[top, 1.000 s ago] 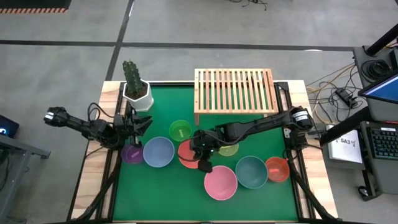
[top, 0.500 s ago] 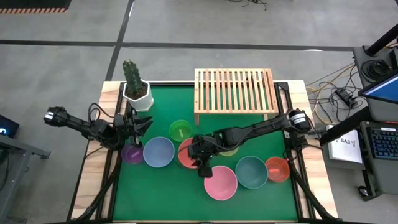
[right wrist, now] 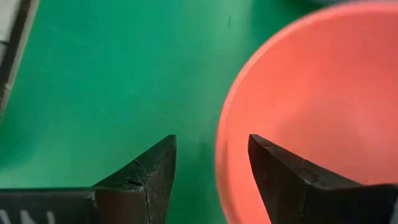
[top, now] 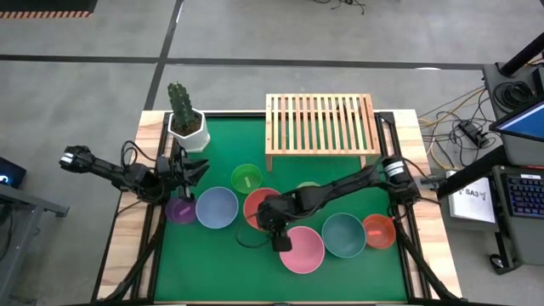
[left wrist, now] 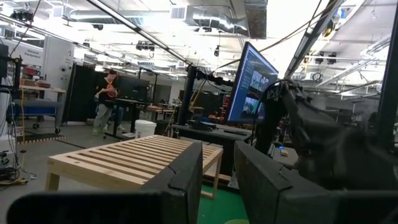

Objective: Place and stack bowls onto a shelf
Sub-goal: Put the light orange bowl on the shelf

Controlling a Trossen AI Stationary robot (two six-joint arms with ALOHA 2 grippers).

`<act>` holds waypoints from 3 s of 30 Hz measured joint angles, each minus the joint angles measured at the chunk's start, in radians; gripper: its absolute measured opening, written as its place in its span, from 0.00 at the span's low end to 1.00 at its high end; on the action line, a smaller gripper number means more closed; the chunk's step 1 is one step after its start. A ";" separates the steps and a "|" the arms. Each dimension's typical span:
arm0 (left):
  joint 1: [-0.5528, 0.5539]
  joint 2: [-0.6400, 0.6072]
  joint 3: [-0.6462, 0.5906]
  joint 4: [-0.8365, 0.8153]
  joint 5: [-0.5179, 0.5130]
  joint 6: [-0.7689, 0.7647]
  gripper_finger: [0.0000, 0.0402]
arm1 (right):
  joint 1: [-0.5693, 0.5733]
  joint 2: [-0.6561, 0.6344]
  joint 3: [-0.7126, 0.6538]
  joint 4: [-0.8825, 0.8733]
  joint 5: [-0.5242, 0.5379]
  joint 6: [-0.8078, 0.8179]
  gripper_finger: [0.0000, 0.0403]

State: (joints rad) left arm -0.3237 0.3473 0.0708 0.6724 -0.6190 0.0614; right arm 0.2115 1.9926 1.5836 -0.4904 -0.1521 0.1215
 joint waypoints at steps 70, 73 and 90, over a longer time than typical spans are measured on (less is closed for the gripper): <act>0.000 0.005 0.000 -0.009 0.000 -0.004 0.19 | -0.513 -0.121 0.534 -0.701 0.336 -0.209 0.02; 0.000 0.005 0.000 -0.009 0.000 -0.005 0.19 | -0.516 -0.121 0.534 -0.695 0.337 -0.174 0.02; 0.000 0.005 0.000 -0.008 0.000 -0.018 0.19 | -0.525 -0.120 0.512 -0.671 0.389 -0.009 0.02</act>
State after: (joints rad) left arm -0.3235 0.3519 0.0708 0.6647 -0.6189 0.0429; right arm -0.3138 1.8721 2.0953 -1.1614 0.2371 0.1123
